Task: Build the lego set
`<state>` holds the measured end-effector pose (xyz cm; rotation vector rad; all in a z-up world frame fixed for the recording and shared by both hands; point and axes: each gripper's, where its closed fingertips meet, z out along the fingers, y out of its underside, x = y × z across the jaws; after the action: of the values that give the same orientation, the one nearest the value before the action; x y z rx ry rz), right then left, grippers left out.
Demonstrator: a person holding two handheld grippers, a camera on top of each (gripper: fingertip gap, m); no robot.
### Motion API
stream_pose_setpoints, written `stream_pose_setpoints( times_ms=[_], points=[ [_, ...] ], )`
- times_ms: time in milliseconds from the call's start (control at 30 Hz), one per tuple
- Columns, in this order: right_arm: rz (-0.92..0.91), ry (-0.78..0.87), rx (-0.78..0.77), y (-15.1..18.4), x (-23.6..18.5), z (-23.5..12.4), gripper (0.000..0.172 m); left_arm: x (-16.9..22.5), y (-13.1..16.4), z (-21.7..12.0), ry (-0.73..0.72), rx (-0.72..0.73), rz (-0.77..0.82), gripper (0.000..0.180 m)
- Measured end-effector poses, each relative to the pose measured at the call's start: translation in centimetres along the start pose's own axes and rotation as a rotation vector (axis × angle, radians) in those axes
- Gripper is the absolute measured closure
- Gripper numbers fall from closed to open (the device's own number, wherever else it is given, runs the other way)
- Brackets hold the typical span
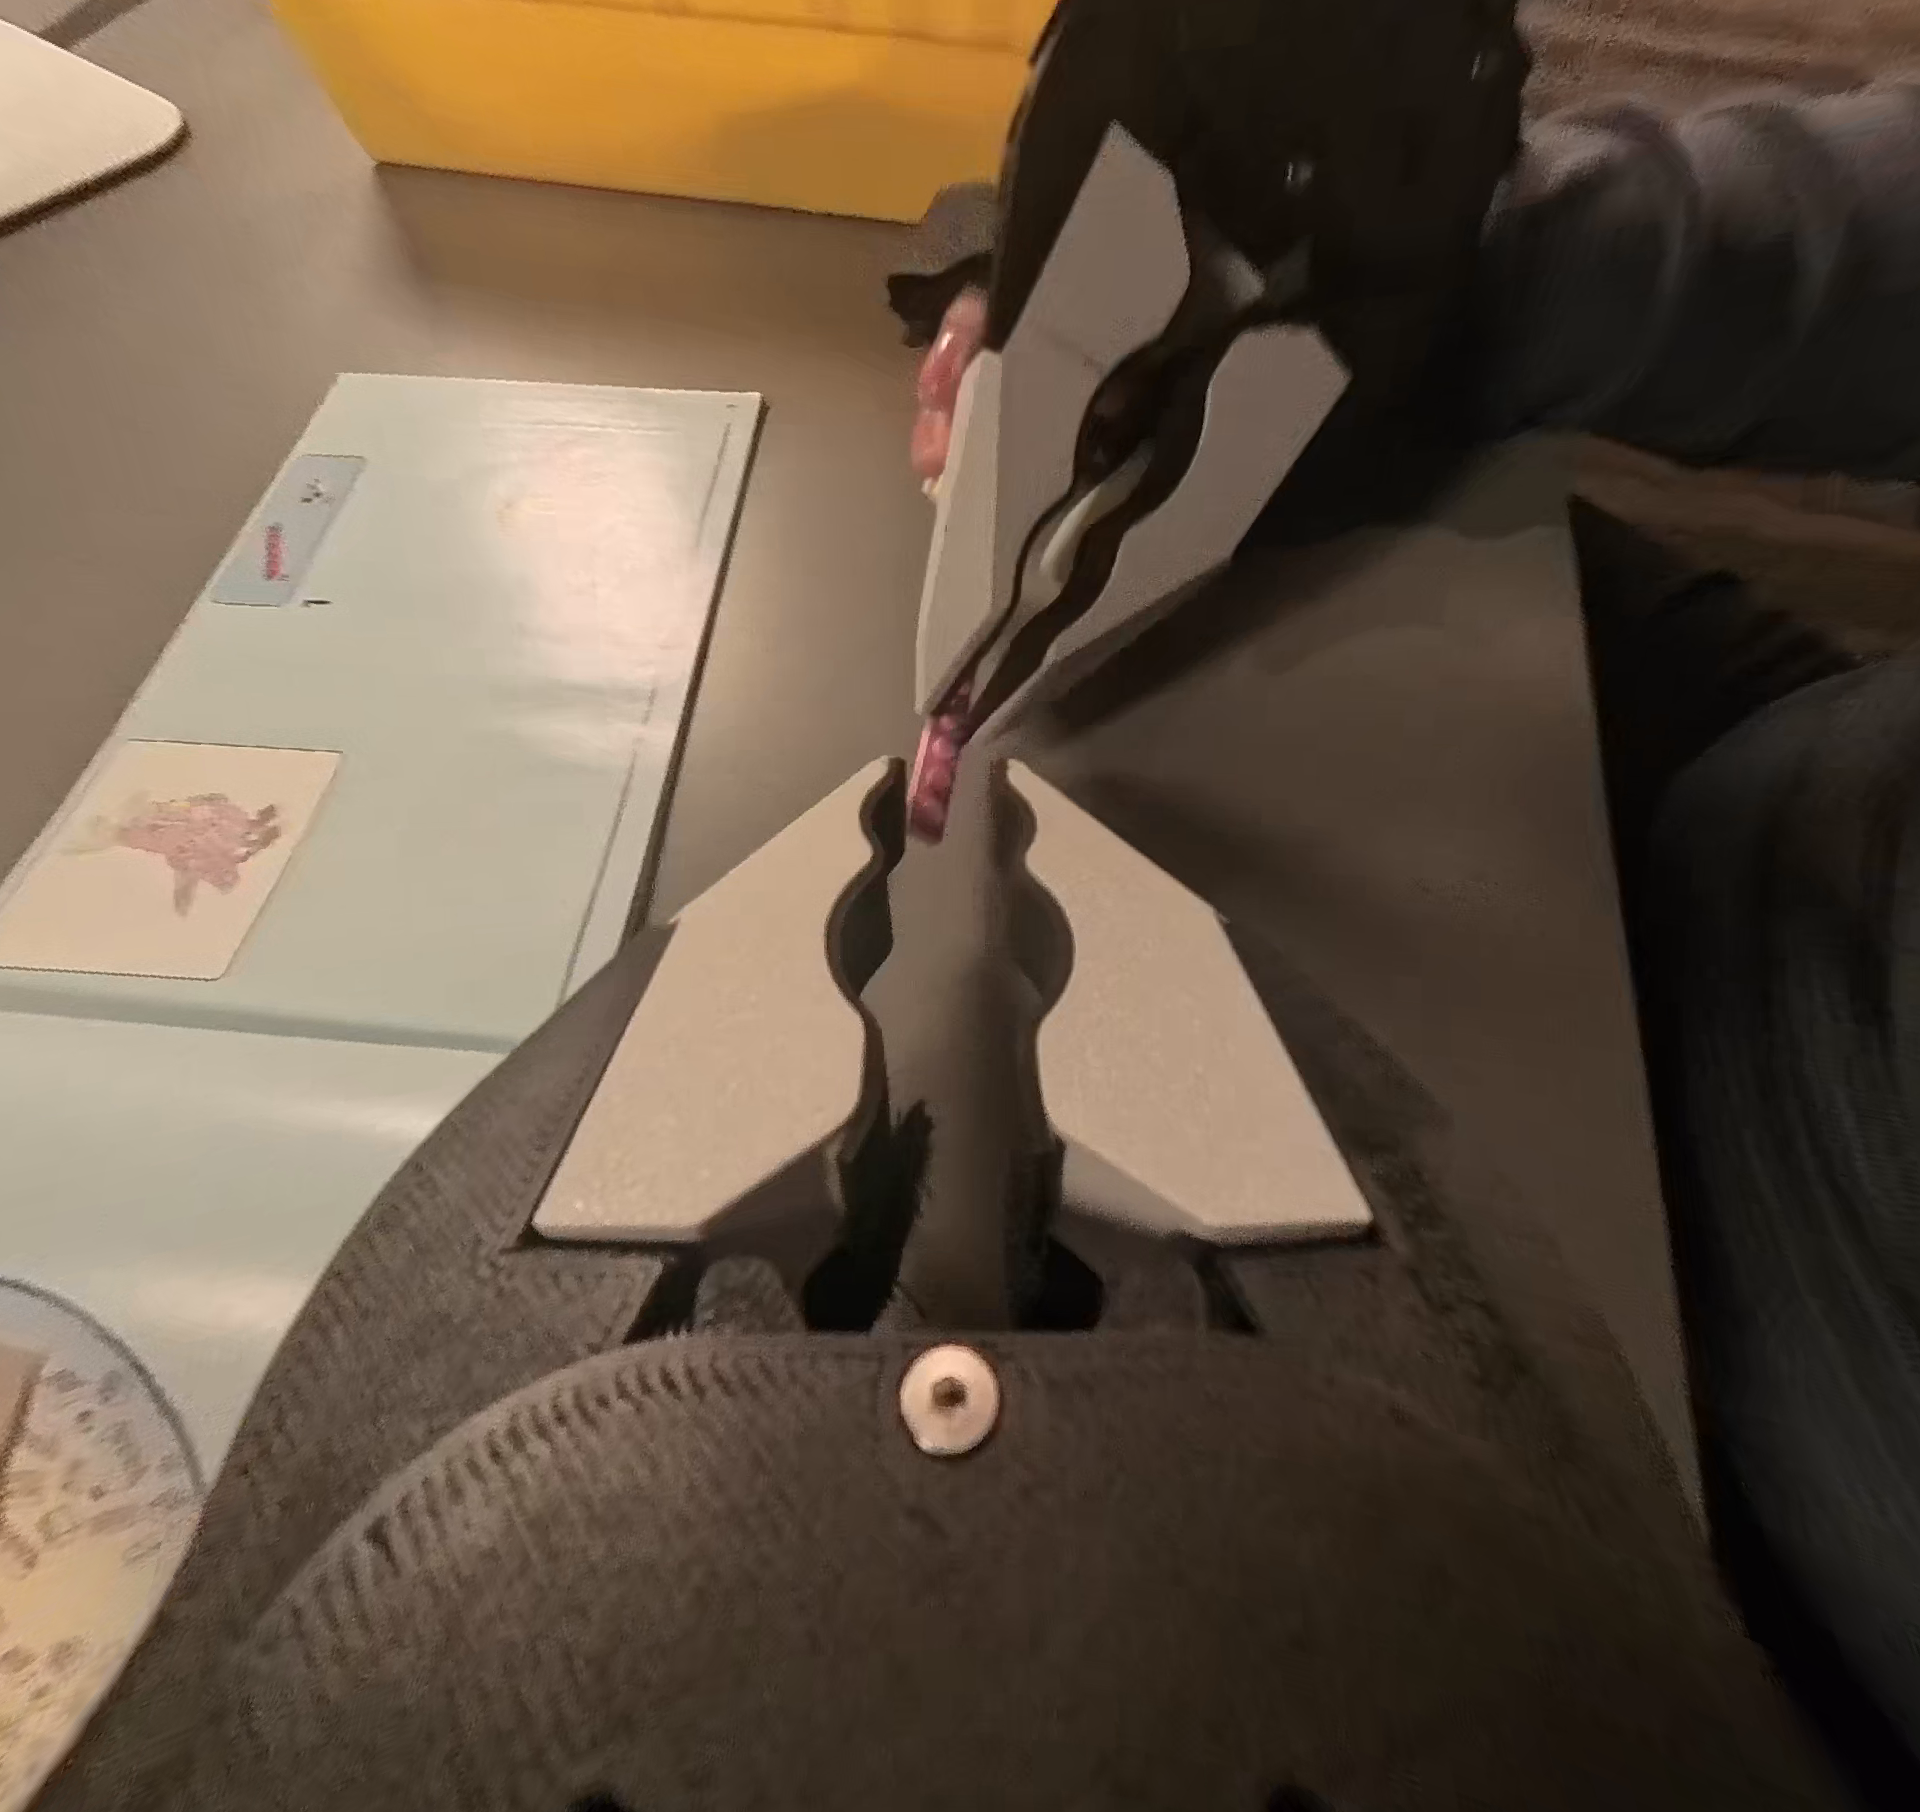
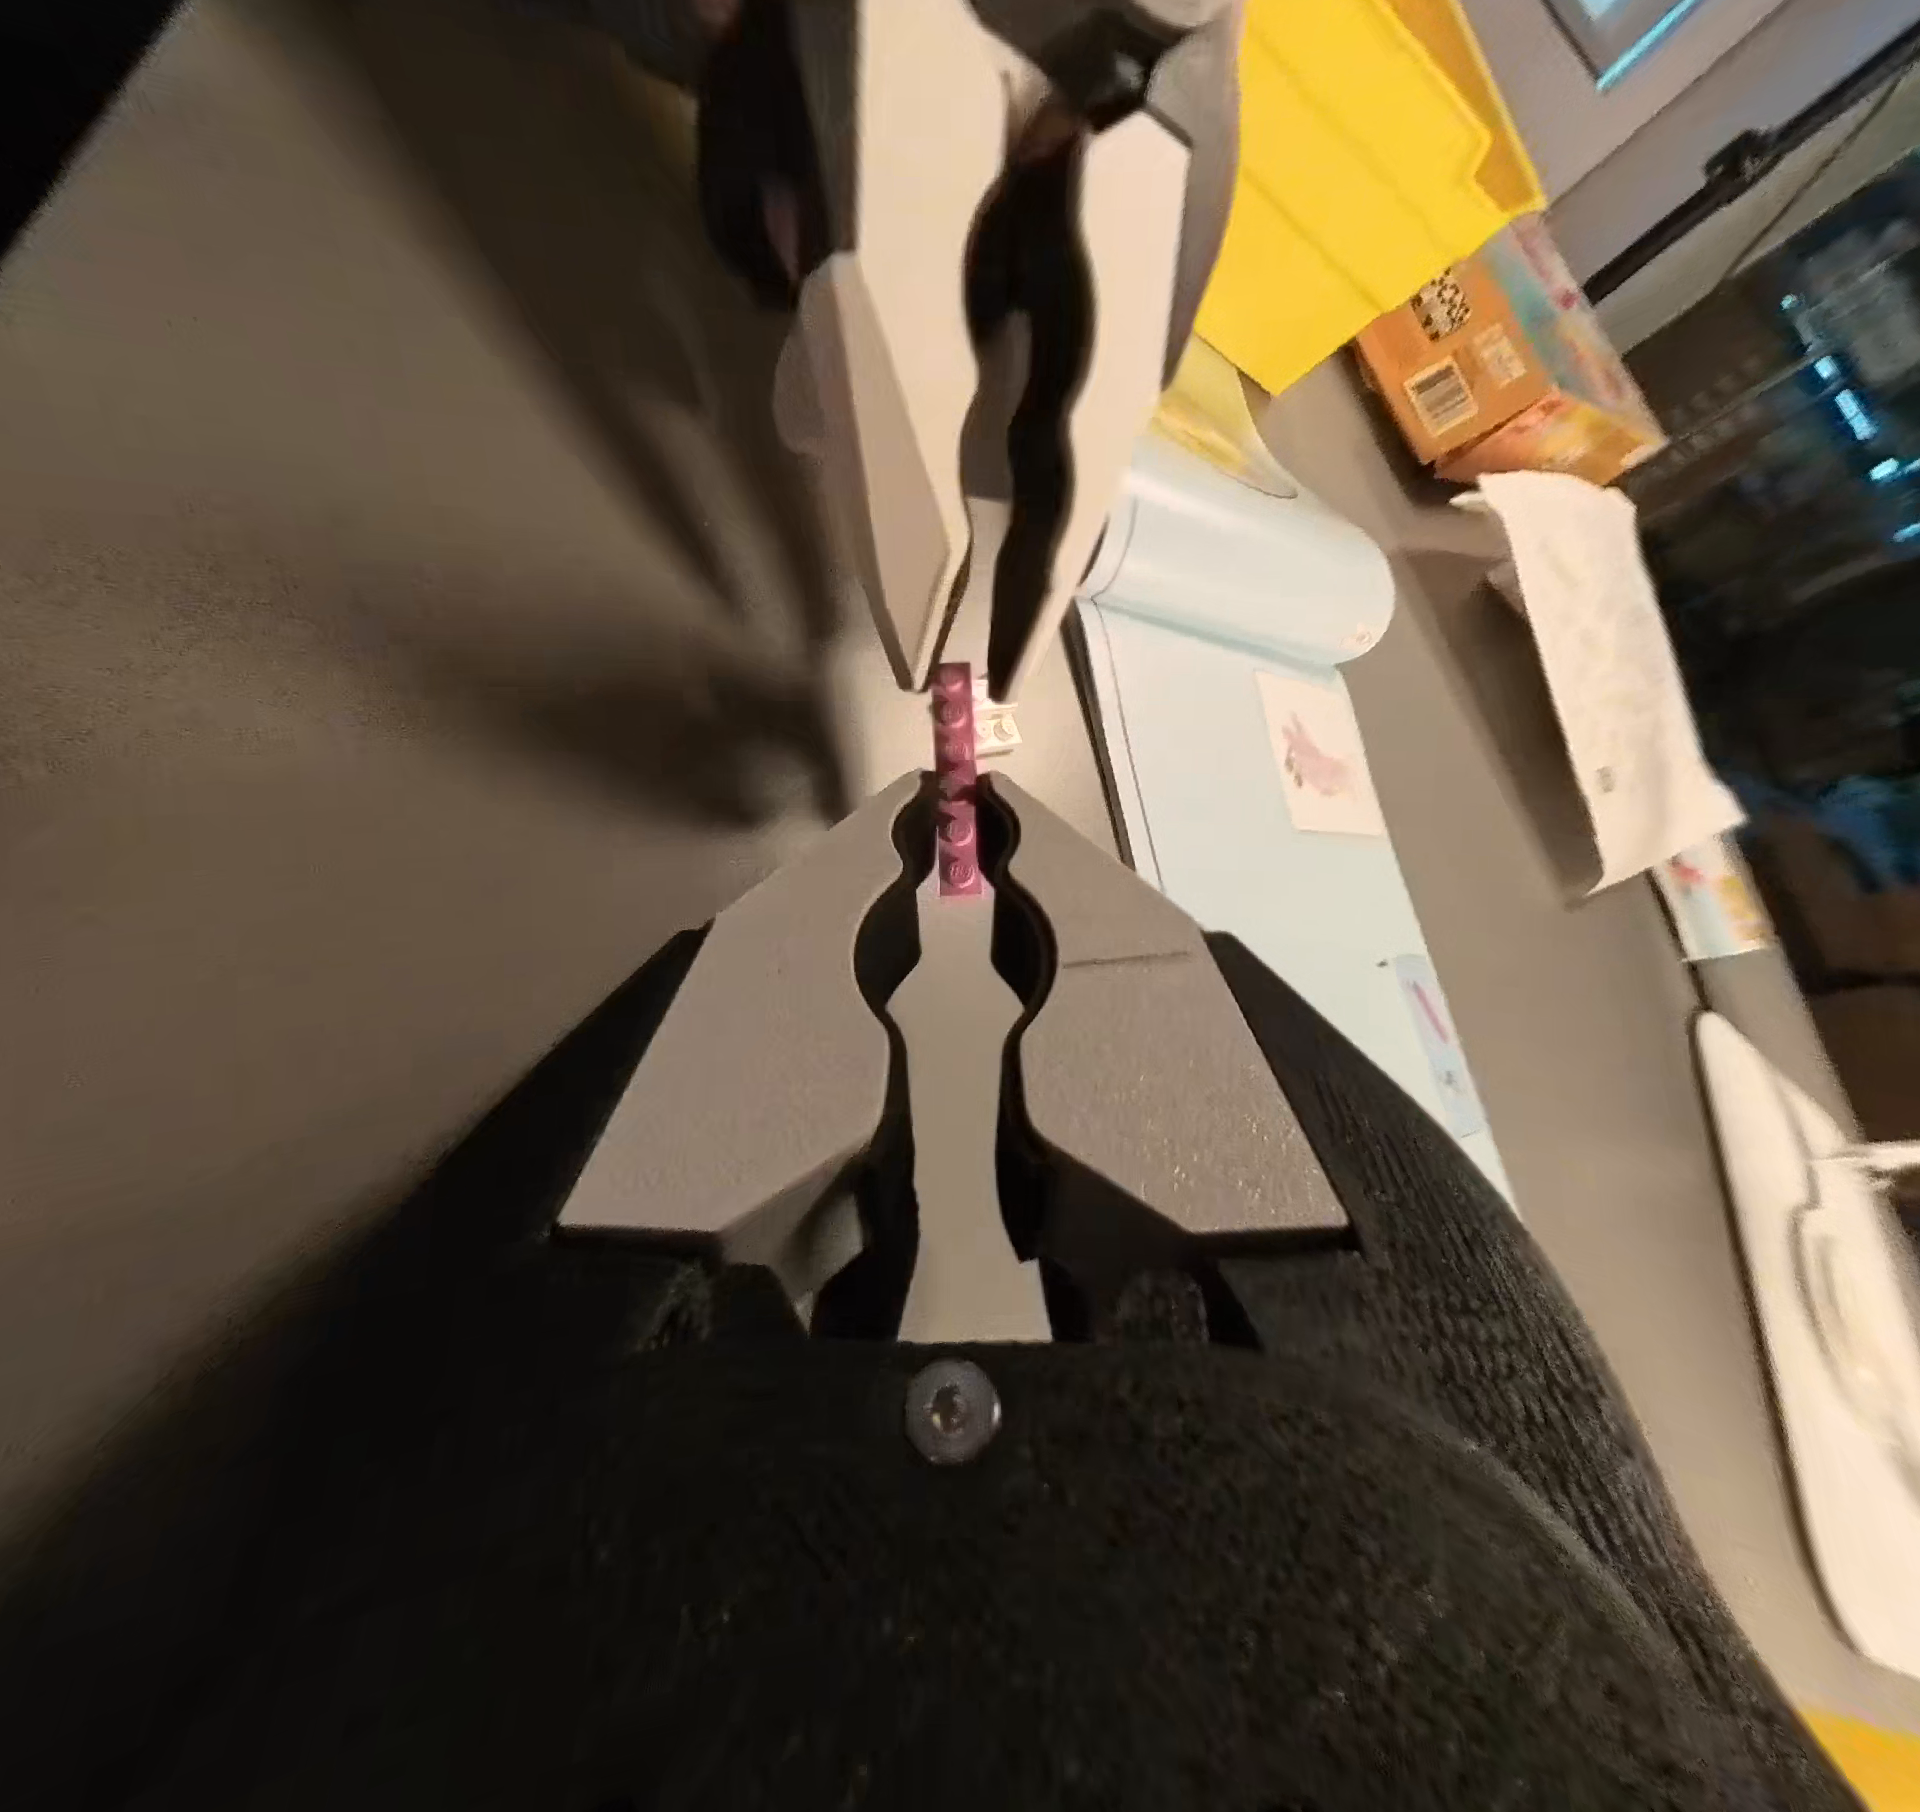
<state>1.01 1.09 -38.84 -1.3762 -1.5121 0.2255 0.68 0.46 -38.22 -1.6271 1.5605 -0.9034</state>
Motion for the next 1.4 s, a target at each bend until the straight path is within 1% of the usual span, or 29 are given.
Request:
stream_pose_setpoints(
  times_ms=[100, 167, 333, 367, 433, 500, 733, 833, 933, 1000, 1100, 1167, 1233, 1267, 1333, 1400],
  points=[
    [-0.077, 0.034, 0.011, -0.6, -0.1, 0.2, 0.167, 0.3, 0.0, 0.0, 0.049, 0.003, -0.070, 0.165],
    [-0.103, 0.063, 0.030, -1.1, 0.2, 0.0, 0.167, 0.0, 0.2, 0.1, 0.040, -0.012, -0.090, 0.170],
    [-0.110, 0.082, 0.028, -1.0, 0.3, 0.1, 0.166, -0.2, 0.3, 0.1, 0.026, -0.017, -0.063, 0.174],
    [-0.098, 0.090, 0.030, -1.0, 0.5, 0.1, 0.163, -0.3, 0.3, 0.0, 0.009, -0.018, -0.034, 0.174],
    [-0.055, 0.094, 0.023, -0.8, 0.8, 0.1, 0.149, -0.6, 0.4, 0.0, -0.037, -0.027, 0.046, 0.174],
    [-0.024, 0.089, 0.012, -0.5, 1.0, 0.1, 0.146, -0.8, 0.6, 0.1, -0.091, -0.045, 0.145, 0.174],
    [-0.041, 0.076, -0.026, 0.1, 0.6, 0.5, 0.158, -0.8, 0.7, 0.3, -0.205, -0.066, 0.474, 0.175],
    [-0.045, 0.060, -0.028, 0.1, 0.4, 0.6, 0.164, -0.7, 0.6, 0.3, -0.233, -0.059, 0.574, 0.175],
    [-0.058, 0.055, -0.036, 0.2, 0.2, 0.6, 0.166, -0.7, 0.6, 0.4, -0.246, -0.054, 0.634, 0.175],
    [-0.051, 0.053, -0.043, 0.2, 0.2, 0.7, 0.167, -0.8, 0.6, 0.4, -0.248, -0.047, 0.613, 0.175],
    [-0.040, 0.089, -0.054, 0.3, 0.9, 0.6, 0.168, -1.5, 0.2, 0.2, -0.280, -0.028, 0.494, 0.173],
    [-0.034, 0.126, -0.088, 1.0, 1.6, 0.4, 0.168, -2.4, 0.3, -0.3, -0.296, -0.041, 0.389, 0.159],
    [-0.017, 0.156, -0.109, 1.4, 2.2, 0.3, 0.169, -2.9, 1.0, -0.5, -0.262, -0.071, 0.266, 0.145],
    [-0.009, 0.163, -0.112, 1.5, 2.4, 0.3, 0.169, -3.0, 1.3, -0.6, -0.244, -0.082, 0.218, 0.142],
    [0.003, 0.178, -0.120, 1.6, 2.7, 0.2, 0.169, -3.0, 1.8, -0.5, -0.216, -0.104, 0.161, 0.141],
    [0.014, 0.176, -0.130, 1.8, 2.7, 0.3, 0.169, -3.0, 2.1, -0.3, -0.209, -0.123, 0.147, 0.146]
  ],
)
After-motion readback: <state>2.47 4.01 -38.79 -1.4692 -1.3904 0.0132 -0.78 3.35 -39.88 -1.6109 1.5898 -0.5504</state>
